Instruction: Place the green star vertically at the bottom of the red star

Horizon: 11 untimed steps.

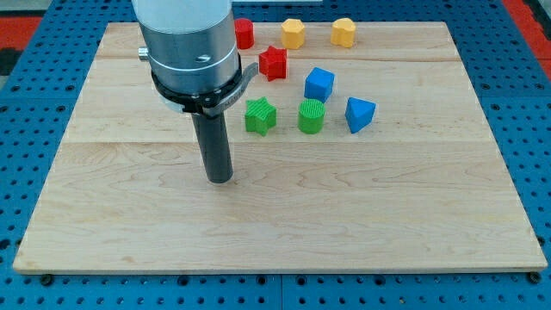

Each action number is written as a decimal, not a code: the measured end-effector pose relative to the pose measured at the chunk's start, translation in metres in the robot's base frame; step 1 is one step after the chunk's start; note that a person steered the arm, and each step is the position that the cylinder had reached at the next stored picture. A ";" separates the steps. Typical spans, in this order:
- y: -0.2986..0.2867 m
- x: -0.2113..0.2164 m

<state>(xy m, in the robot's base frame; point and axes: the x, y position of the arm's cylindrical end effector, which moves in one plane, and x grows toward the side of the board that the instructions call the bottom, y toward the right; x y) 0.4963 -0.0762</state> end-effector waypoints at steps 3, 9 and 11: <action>-0.015 -0.095; 0.035 -0.061; 0.073 -0.017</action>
